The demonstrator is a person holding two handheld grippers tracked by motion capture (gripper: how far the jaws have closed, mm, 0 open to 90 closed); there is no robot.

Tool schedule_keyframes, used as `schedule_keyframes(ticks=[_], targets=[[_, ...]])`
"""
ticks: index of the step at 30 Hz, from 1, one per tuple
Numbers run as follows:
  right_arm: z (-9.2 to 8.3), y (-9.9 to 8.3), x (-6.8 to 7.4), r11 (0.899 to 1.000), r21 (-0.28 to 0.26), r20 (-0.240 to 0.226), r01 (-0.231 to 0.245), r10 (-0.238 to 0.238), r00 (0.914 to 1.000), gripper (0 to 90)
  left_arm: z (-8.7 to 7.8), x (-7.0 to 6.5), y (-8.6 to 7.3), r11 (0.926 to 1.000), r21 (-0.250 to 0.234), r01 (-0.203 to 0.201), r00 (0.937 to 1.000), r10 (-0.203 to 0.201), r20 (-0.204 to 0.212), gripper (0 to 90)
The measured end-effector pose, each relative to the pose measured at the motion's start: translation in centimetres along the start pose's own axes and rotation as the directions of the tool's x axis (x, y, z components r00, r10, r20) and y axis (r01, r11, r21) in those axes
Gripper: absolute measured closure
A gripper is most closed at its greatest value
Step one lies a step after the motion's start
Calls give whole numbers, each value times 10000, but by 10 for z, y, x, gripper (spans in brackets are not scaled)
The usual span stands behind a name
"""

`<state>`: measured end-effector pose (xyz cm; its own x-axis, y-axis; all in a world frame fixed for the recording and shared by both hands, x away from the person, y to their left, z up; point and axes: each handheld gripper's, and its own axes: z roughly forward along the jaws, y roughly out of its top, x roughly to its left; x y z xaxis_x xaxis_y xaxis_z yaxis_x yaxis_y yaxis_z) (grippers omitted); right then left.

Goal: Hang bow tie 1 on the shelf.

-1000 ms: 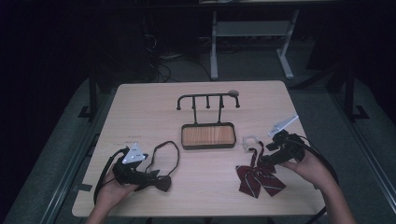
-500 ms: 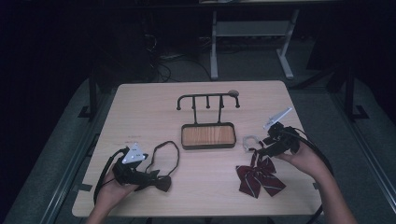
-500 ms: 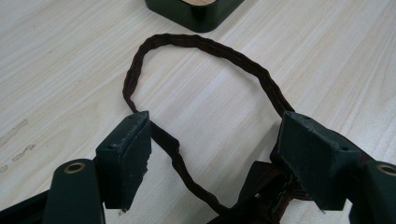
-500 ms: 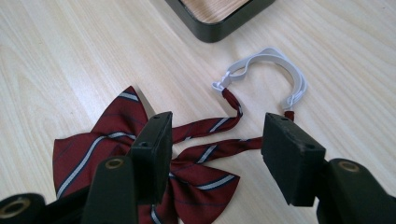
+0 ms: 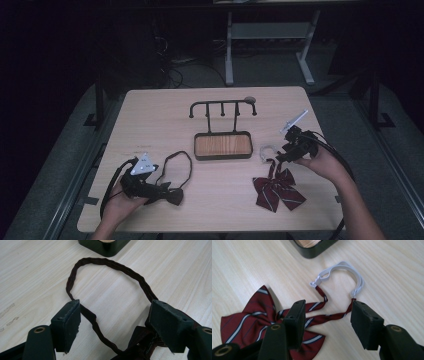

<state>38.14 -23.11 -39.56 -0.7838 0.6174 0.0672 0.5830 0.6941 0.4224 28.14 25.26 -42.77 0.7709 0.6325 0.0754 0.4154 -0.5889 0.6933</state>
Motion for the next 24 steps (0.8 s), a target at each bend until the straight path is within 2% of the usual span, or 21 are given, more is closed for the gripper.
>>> schedule_keyframes(ticks=[10, 24], targets=[[19, 7, -12, 9982, 547, 28, -239, 238, 9997, 480, -1, 1, 0, 10000, 31, -24, 10000, 24, -17, 254], [32, 18, -23, 9927, 1102, 176, -485, 469, 9987, 504, -2, 1, 0, 10000, 24, -23, 10000, 23, 19, 255]])
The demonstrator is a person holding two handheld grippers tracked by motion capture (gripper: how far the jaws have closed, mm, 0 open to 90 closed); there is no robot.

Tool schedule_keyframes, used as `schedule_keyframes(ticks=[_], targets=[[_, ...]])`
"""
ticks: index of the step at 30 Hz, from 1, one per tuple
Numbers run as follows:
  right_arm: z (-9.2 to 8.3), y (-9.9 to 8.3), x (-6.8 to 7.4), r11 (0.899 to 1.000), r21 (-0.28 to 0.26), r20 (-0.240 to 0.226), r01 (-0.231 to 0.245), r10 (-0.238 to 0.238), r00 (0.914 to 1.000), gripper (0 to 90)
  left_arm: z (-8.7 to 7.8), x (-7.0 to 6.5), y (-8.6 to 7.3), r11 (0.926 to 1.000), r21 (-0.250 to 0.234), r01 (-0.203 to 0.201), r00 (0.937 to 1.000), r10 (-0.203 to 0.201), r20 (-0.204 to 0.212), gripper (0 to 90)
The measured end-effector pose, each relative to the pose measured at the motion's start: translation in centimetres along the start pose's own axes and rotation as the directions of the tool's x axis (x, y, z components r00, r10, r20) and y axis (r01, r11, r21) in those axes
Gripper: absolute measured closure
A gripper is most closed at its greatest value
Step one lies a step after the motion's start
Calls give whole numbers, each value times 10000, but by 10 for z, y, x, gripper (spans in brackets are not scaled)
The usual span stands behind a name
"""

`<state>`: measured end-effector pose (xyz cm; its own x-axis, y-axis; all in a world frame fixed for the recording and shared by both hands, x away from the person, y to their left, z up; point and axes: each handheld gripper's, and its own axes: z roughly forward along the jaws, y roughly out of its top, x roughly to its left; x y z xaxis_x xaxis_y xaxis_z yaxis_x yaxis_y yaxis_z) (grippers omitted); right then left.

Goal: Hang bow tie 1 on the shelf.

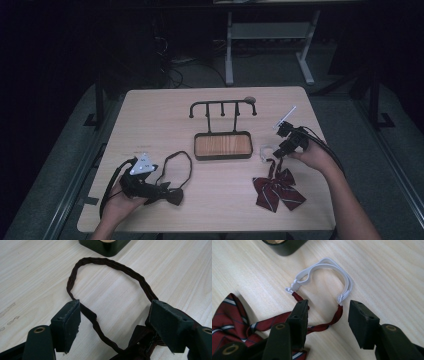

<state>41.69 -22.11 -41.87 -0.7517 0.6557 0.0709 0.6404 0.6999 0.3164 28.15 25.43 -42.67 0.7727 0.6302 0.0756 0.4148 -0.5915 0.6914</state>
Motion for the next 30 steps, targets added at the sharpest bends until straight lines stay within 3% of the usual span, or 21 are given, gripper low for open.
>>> schedule_keyframes(ticks=[17, 30], targets=[[15, 6, -9, 9979, 550, 254, -342, 328, 9991, 610, -1, 0, 0, 10000, -62, 14, 10000, -14, 8, 255], [24, 9, -8, 9943, 1049, 554, -195, 137, 9984, 678, -1, 0, 1, 10000, -82, 21, 10000, -21, 12, 255]])
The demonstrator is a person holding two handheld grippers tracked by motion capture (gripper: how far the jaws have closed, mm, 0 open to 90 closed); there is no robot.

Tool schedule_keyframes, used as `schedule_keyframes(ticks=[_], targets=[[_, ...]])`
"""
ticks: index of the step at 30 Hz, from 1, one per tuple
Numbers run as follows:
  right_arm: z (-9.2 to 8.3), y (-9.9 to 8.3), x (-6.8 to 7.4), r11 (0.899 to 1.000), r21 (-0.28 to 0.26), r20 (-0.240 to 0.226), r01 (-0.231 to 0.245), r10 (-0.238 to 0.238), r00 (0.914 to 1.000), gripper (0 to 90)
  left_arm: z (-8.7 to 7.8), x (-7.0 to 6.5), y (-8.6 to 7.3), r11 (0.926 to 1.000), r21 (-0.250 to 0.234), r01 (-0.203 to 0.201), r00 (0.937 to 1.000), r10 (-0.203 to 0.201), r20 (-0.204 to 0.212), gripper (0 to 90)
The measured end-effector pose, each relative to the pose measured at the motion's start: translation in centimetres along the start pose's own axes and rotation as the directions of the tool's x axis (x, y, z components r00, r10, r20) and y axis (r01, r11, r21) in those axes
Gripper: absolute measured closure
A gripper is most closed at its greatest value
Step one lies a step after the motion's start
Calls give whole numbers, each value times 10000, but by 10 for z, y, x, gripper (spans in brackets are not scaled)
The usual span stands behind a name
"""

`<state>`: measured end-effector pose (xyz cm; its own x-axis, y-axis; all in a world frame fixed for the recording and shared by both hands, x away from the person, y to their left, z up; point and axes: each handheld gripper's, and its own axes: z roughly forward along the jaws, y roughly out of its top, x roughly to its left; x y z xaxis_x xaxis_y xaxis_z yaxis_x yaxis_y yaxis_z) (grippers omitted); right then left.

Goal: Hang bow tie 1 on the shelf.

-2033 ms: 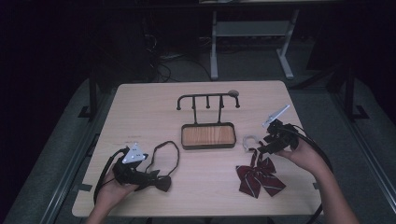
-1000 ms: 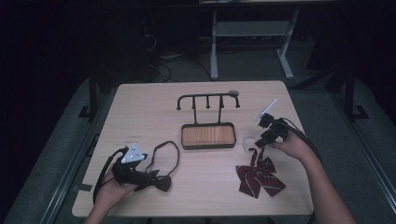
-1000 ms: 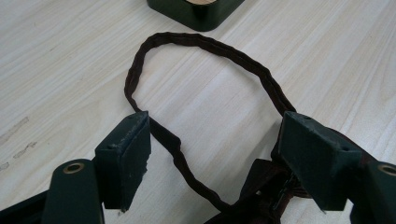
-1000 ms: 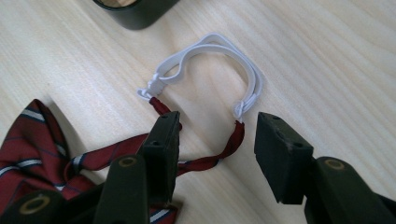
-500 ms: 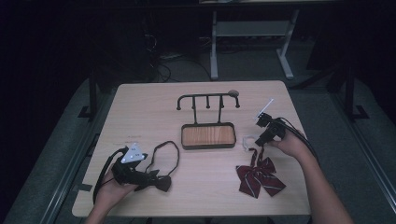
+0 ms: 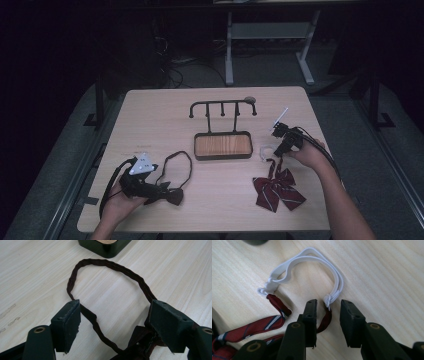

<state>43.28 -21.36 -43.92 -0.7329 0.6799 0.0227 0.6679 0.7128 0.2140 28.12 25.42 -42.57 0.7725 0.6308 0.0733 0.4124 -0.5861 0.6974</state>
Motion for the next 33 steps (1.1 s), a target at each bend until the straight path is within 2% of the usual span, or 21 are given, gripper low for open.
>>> schedule_keyframes(ticks=[2, 10, 14, 19, 27, 33], targets=[[0, 0, 1, 10000, 19, 162, 82, -82, 9998, 747, 0, 0, 0, 10000, 13, 7, 10000, -7, 11, 255], [1, 0, 2, 10000, 43, 246, -12, 11, 9997, 776, 0, 0, 0, 10000, 24, -6, 10000, 6, 7, 255], [1, 2, 3, 9999, 1, 353, 122, -122, 9993, 829, 0, 0, 0, 10000, 41, 4, 10000, -4, -2, 255], [-2, 1, 4, 9999, -60, 225, 96, -95, 9997, 842, 0, 0, 0, 10000, 20, 4, 10000, -4, -7, 255], [-15, -5, 4, 9986, -495, -203, 166, -176, 9996, 848, 1, -1, 0, 10000, 86, -36, 10000, 36, -10, 255], [-32, -9, 6, 9939, -1061, -535, 312, -370, 9979, 849, 2, -1, 0, 9999, 131, -29, 10000, 29, 8, 255]])
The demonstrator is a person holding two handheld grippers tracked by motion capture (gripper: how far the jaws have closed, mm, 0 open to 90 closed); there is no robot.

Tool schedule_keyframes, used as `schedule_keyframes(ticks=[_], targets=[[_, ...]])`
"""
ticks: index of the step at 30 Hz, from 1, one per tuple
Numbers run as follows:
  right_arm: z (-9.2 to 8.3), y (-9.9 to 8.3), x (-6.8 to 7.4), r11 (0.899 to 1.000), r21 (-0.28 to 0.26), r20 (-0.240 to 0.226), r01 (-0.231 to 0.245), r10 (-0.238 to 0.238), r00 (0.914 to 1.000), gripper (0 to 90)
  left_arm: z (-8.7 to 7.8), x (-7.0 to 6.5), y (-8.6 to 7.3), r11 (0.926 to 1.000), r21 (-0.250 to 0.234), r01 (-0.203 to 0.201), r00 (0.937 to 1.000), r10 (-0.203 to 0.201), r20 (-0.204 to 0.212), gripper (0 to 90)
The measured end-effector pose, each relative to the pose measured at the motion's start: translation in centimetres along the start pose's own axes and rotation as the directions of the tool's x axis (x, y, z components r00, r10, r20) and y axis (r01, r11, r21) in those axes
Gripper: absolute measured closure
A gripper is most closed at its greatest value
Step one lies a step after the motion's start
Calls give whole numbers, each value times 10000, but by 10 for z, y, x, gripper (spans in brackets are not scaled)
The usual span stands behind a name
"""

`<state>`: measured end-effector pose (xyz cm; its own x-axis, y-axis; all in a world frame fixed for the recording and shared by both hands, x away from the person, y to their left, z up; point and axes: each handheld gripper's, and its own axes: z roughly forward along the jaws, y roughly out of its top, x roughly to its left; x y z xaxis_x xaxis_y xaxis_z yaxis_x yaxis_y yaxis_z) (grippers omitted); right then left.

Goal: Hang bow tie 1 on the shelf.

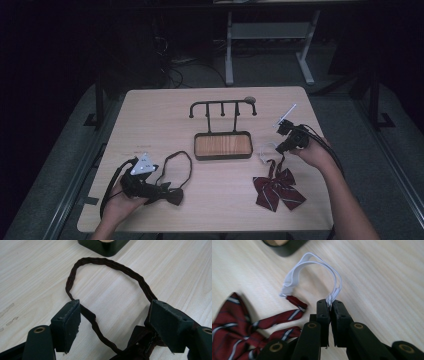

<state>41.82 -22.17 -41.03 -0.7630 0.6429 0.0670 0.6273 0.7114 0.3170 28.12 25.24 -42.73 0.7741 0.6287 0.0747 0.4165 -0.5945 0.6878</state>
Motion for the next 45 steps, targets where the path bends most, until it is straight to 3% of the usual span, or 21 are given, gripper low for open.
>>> schedule_keyframes(ticks=[11, 22, 36, 45], targets=[[-20, -7, 7, 9982, -545, -628, 258, -293, 9976, 848, 2, -1, 0, 10000, 38, -12, 10000, 12, 19, 255], [-43, -8, 16, 9947, -782, -629, 666, -716, 9954, 847, 2, -1, 0, 10000, 47, 2, 10000, -2, 41, 255], [-66, -3, 29, 9869, -895, -807, 1339, -1412, 9867, 845, 2, -1, 0, 10000, 46, 2, 10000, -2, 16, 254], [-86, 1, 38, 9806, -1070, -656, 1645, -1720, 9829, 845, 2, -1, 0, 10000, 50, -40, 10000, 40, -11, 254]])
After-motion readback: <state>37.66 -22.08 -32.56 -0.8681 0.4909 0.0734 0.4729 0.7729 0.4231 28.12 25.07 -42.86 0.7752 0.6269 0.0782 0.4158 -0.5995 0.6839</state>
